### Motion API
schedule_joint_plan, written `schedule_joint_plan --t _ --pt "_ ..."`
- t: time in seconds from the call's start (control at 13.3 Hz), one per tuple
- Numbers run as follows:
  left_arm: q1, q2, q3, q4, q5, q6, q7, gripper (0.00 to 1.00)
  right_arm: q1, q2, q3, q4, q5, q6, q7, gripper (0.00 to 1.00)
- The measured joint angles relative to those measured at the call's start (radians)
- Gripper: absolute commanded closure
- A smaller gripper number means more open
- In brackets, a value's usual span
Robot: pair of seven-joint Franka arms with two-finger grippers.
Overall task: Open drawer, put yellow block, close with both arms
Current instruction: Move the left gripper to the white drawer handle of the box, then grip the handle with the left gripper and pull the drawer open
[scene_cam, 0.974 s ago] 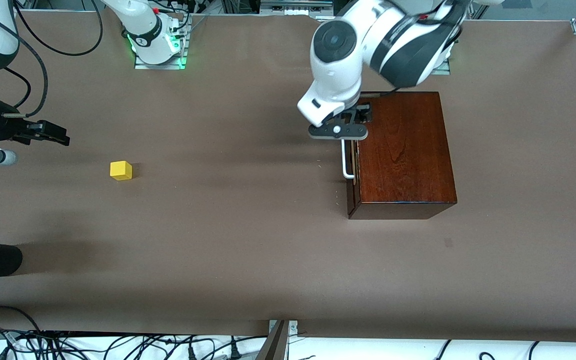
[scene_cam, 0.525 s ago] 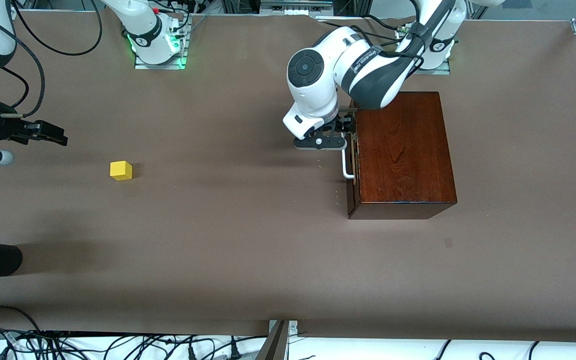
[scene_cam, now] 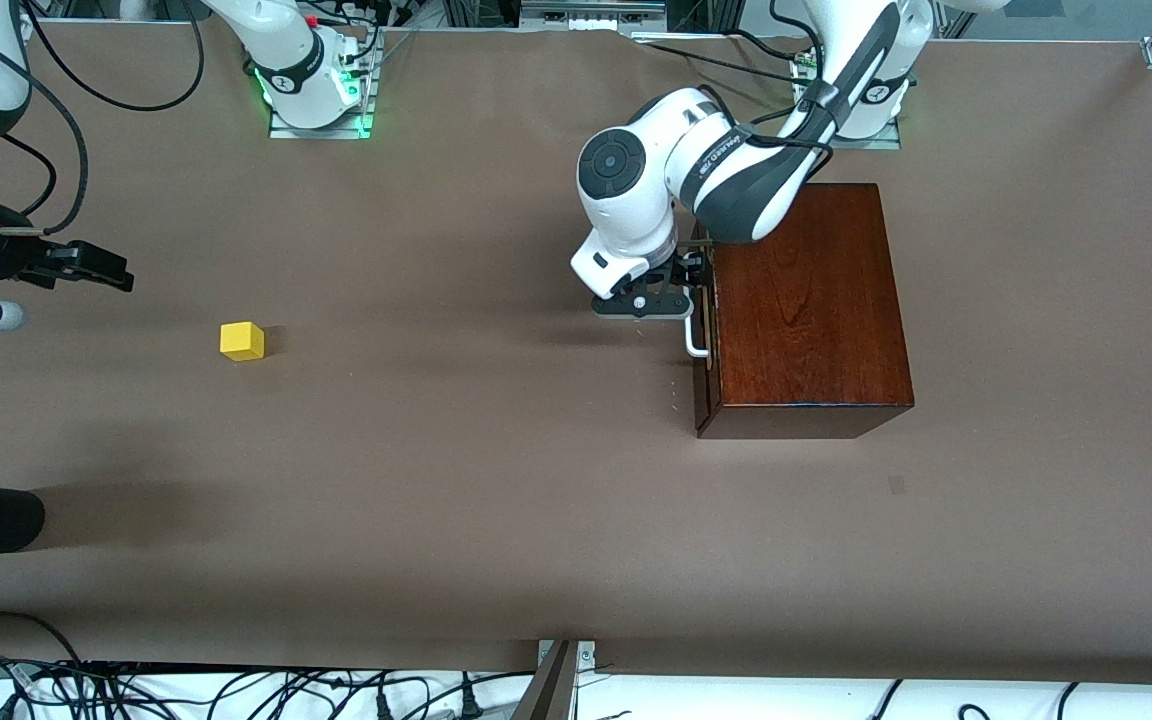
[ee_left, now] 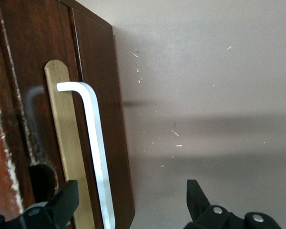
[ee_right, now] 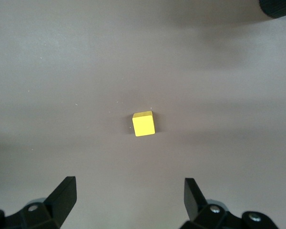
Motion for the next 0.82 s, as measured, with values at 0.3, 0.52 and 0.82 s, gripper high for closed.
schedule_joint_plan --t 0.3,0.52,0.82 --pt "0.004 0.028 0.006 -0.006 0.03 0.041 -0.001 0.0 0.0 0.002 0.0 0.0 0.0 0.001 0.0 0.0" --pt "0.011 0.047 0.008 -0.013 0.03 0.063 -0.001 0.0 0.0 0.004 -0.002 0.0 0.0 0.001 0.0 0.0" --pt "0.012 0.053 0.009 -0.014 0.03 0.073 -0.001 0.0 0.0 0.004 -0.003 0.0 0.0 0.001 0.0 0.0"
